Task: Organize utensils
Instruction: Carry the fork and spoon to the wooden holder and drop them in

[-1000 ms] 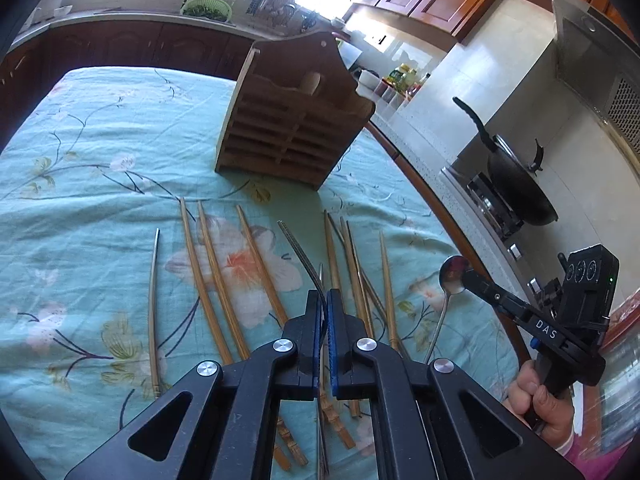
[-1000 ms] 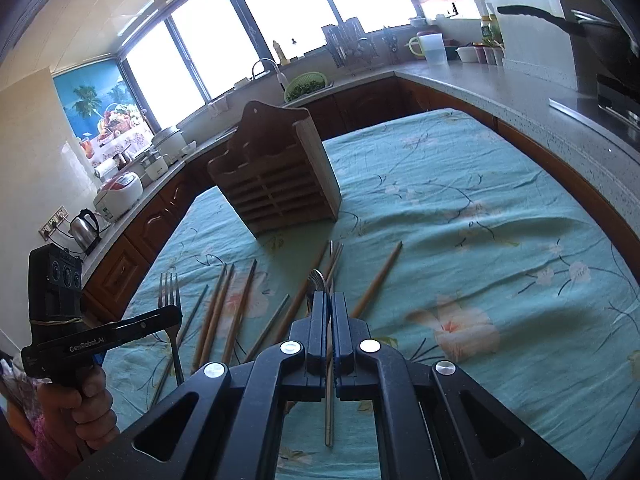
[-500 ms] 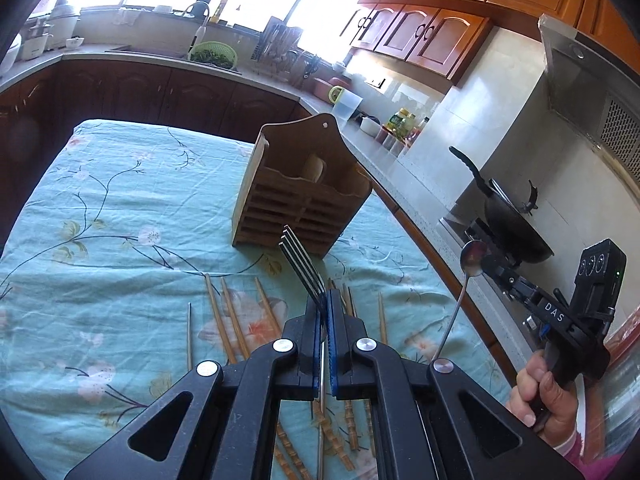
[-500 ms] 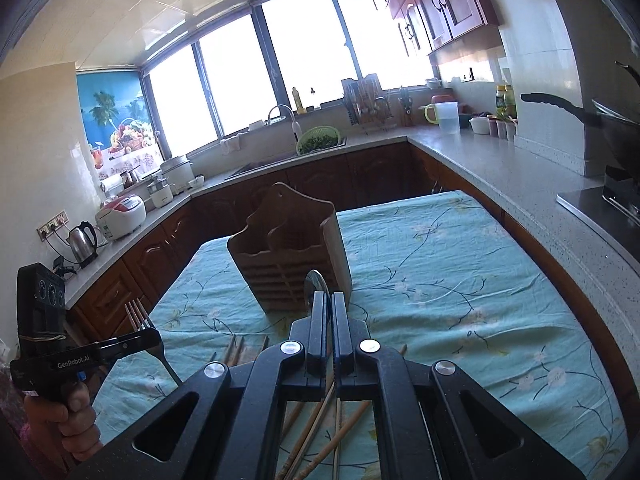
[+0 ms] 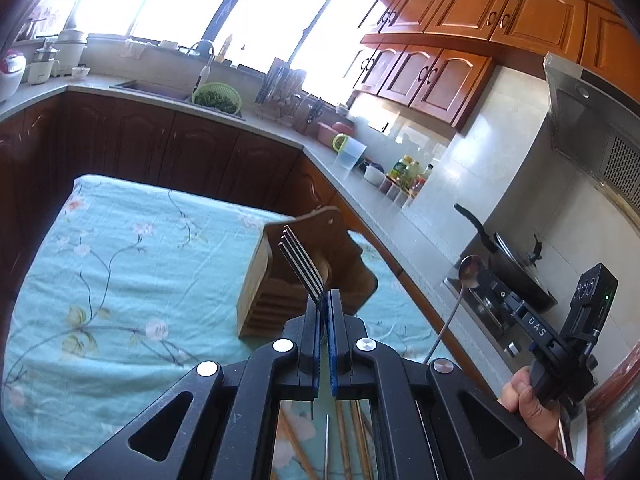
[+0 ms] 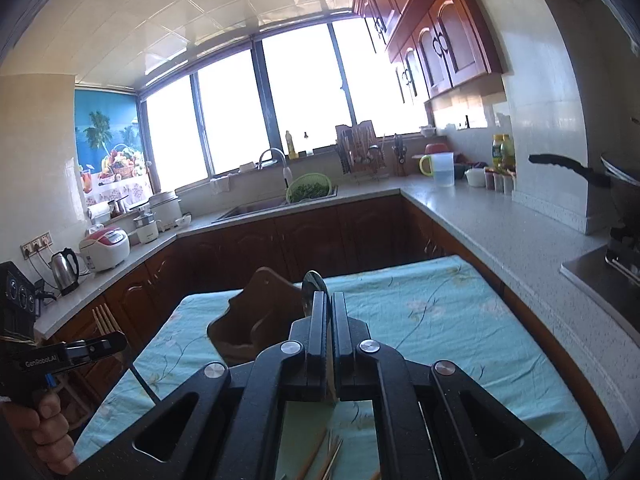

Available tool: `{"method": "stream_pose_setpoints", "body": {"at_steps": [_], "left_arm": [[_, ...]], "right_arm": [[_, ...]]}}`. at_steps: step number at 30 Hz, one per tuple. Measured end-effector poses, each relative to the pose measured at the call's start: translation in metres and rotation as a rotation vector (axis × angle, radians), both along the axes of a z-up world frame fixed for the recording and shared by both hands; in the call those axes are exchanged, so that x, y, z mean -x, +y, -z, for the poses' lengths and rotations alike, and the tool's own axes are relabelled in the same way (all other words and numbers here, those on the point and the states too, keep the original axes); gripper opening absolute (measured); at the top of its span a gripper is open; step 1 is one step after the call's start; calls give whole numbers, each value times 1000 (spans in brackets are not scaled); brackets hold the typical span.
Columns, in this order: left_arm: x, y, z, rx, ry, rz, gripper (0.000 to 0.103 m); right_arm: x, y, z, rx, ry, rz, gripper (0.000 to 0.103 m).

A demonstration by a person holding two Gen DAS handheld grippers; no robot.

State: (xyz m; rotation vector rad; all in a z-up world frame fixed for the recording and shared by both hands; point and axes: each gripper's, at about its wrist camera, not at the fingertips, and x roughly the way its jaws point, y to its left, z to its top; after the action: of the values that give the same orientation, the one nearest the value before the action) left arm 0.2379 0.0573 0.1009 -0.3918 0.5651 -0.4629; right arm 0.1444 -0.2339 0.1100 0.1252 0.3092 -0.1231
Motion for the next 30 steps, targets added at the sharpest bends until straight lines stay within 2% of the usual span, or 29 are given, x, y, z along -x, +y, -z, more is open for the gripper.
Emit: {"method": "stream_pose_setpoints", "body": {"at_steps": [7,11,15,20,26,30], "left_arm": [[-56,-16,-24,-25,-109,-55,1],[-87,-31,-14,-67,-147,-106,1],[-109,-47,15,-71,-126,-124,1],[-122,-65,52,-76,-95,-123,1],[-140,-76,67,-95,-44,-99,2],[-152,-77,66,-112,-14,-83,2]], "right_arm": [[-50,3,-29,129,-134,85,2],[-83,3,-29,188,-158,106,2],[-104,10,-6,232,-135,110,2],[-107,24,31,267,-98,80,2],[-110,25,61,247,-18,23,2],[-111,18,66,216,15,8,2]]}}
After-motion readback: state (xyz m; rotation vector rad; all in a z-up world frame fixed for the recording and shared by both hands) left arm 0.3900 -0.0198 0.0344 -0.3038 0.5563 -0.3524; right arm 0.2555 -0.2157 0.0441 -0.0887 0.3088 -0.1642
